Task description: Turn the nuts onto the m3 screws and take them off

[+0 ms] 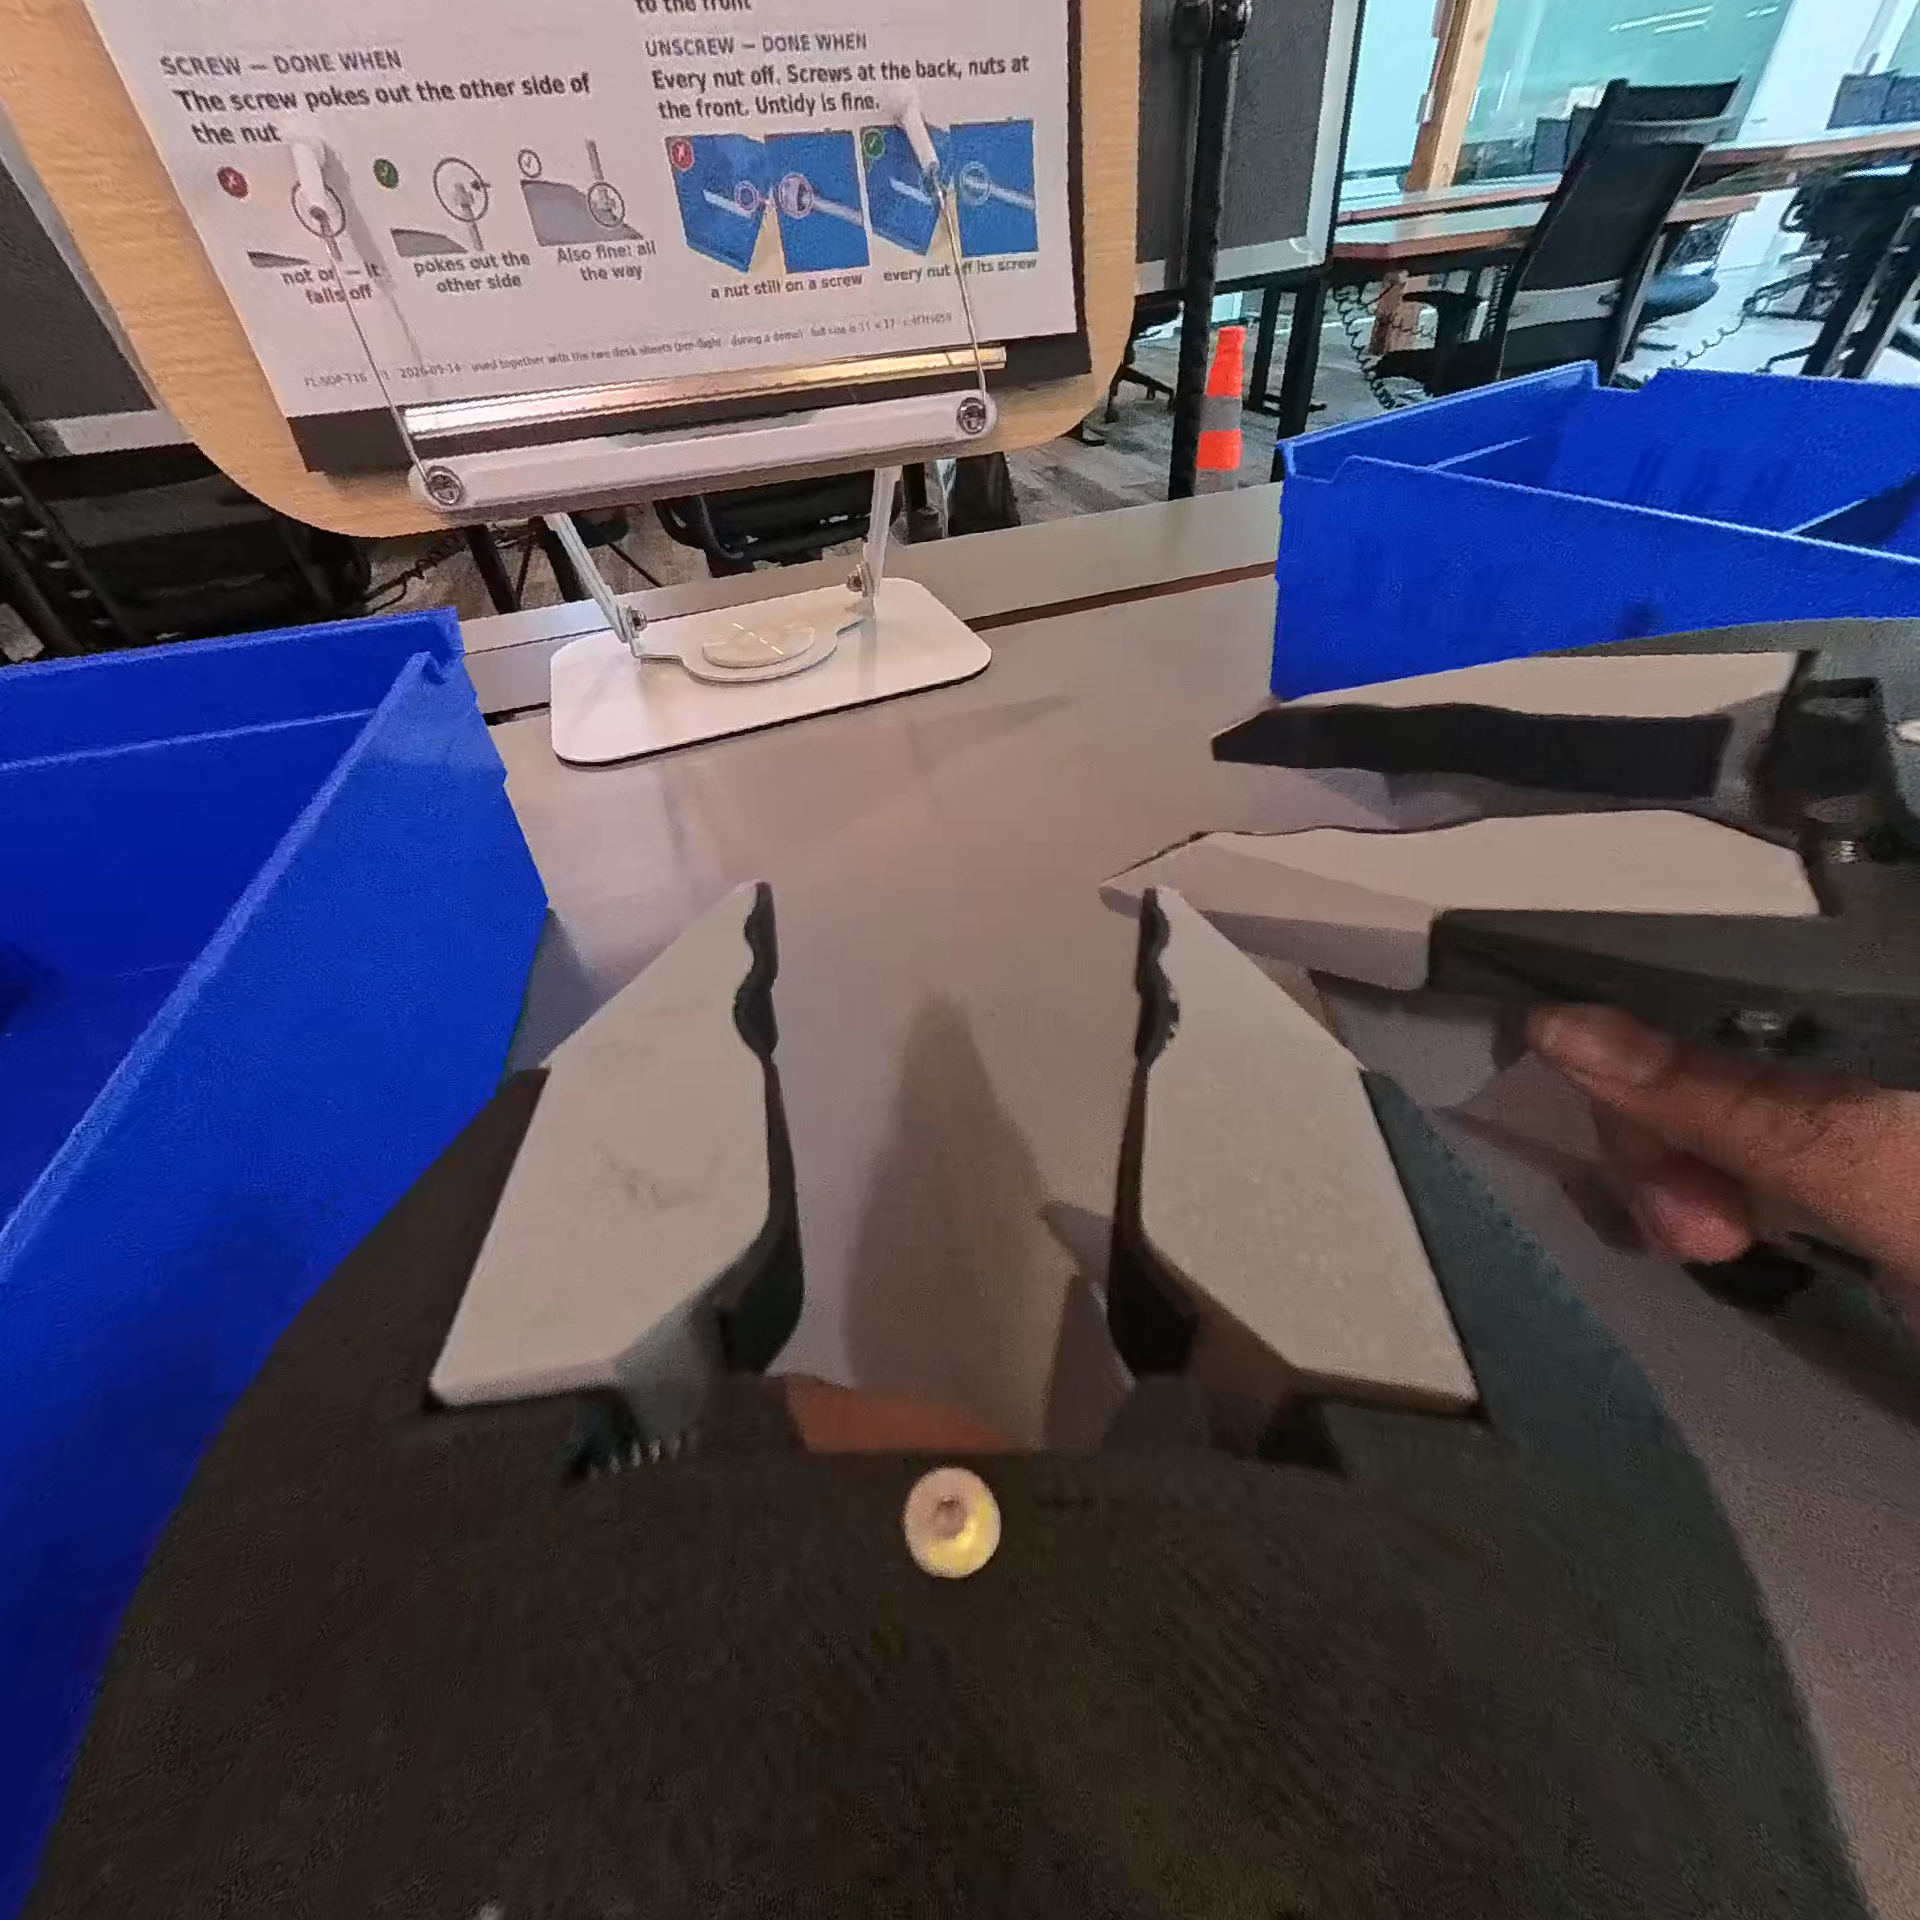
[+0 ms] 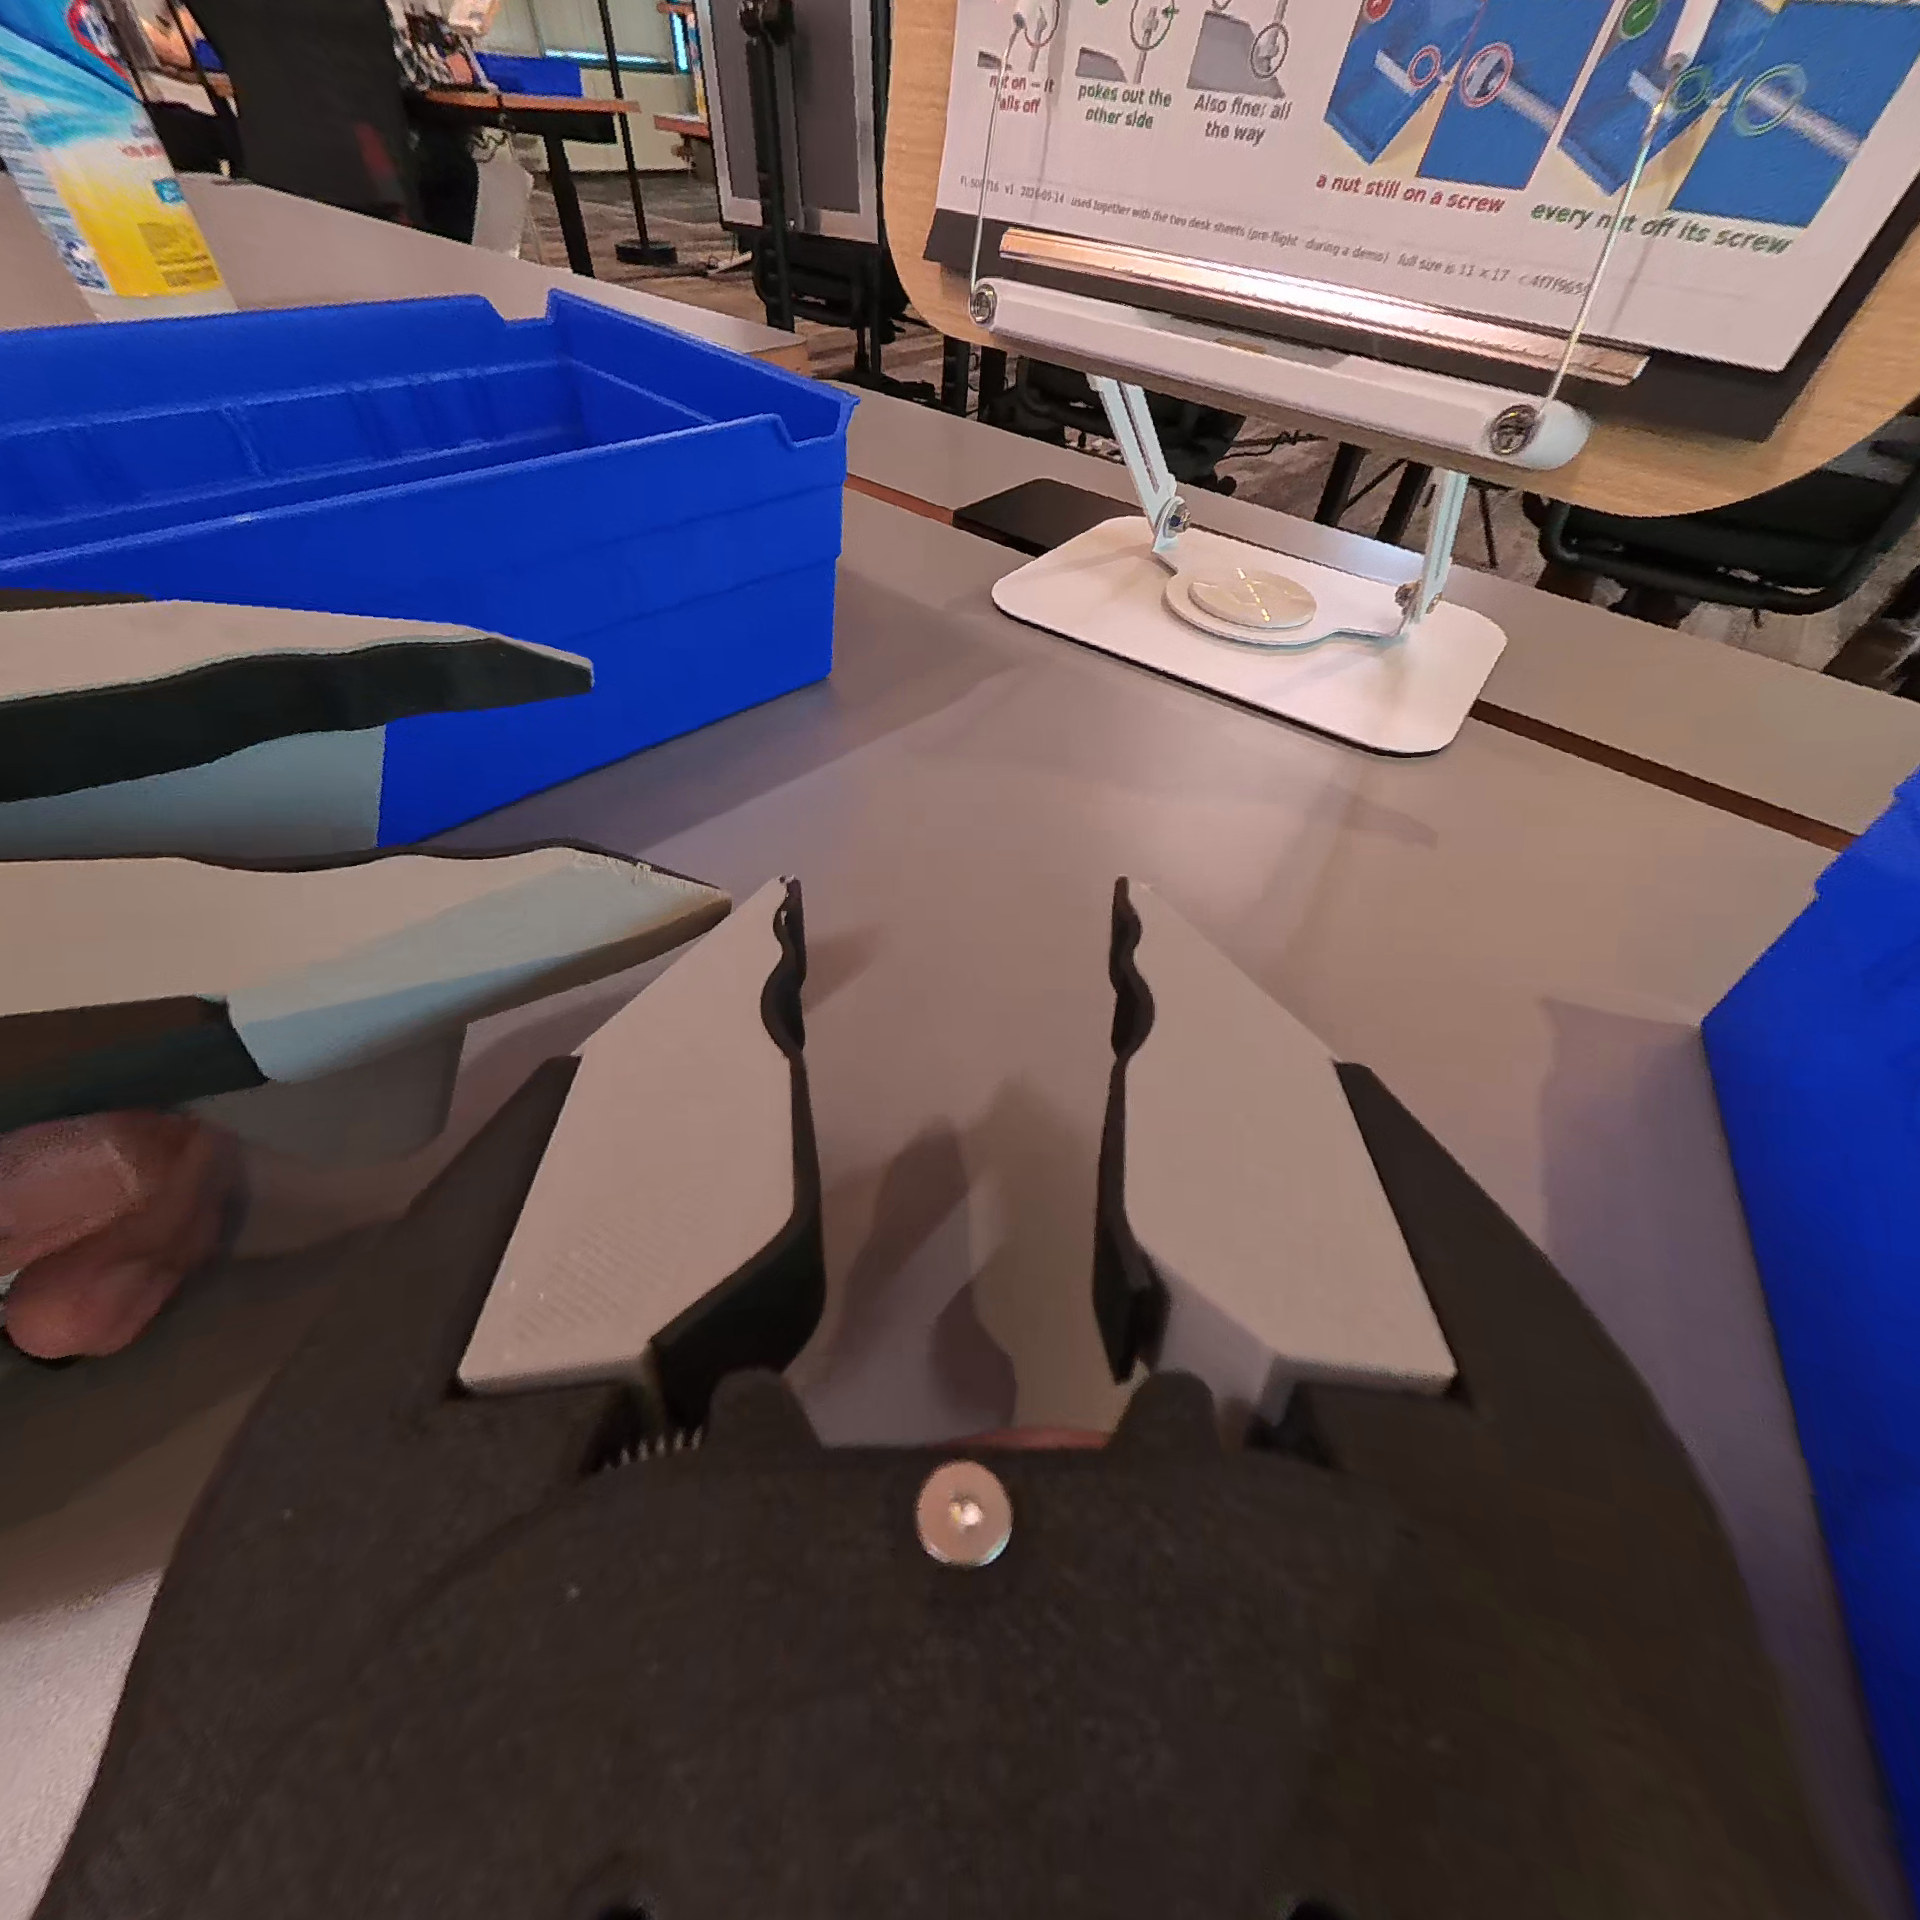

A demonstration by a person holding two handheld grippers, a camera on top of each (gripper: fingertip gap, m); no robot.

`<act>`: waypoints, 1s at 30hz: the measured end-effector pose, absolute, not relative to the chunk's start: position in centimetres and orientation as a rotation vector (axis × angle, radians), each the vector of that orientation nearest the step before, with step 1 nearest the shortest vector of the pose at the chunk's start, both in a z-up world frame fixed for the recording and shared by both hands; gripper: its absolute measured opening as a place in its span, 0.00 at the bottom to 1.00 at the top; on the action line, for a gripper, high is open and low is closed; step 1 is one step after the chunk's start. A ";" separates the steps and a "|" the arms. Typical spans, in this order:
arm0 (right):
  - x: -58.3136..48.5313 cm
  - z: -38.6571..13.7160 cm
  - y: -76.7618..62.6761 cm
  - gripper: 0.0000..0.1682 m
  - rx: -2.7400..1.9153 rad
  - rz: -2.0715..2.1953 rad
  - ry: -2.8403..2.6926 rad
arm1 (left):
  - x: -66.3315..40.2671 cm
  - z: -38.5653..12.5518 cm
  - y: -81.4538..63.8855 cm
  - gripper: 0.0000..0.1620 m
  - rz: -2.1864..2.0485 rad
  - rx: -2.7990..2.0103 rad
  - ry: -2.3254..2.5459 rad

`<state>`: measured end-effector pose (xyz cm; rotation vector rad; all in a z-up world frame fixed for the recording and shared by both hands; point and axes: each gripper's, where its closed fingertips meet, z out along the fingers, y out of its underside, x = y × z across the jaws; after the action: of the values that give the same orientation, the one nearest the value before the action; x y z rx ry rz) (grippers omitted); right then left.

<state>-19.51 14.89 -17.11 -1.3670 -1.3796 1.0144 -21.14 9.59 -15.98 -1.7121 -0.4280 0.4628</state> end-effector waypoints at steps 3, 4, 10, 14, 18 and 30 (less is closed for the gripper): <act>-18.7 -16.6 16.5 0.34 -1.372 0.919 -1.301 | -21.2 -16.0 9.5 0.45 0.421 -1.708 -0.441; -18.4 -16.2 17.1 0.34 -1.362 0.889 -1.267 | -21.2 -16.0 9.5 0.45 0.408 -1.703 -0.443; -17.0 -16.3 18.1 0.37 -1.386 0.859 -1.217 | -20.2 -15.7 9.8 0.41 0.384 -1.693 -0.369; -16.2 -16.0 17.9 0.37 -1.386 0.908 -1.195 | -19.8 -15.7 10.0 0.41 0.346 -1.695 -0.342; -16.4 -16.6 17.7 0.42 -1.412 0.899 -1.232 | -18.6 -15.2 10.0 0.38 0.291 -1.670 -0.264; -17.0 -17.2 17.3 0.39 -1.434 0.895 -1.275 | -18.1 -15.6 10.5 0.33 0.283 -1.706 -0.228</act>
<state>-17.02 17.35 -17.24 -1.4336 -1.2746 0.8947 -18.12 10.46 -15.63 -1.7062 -0.2285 0.2831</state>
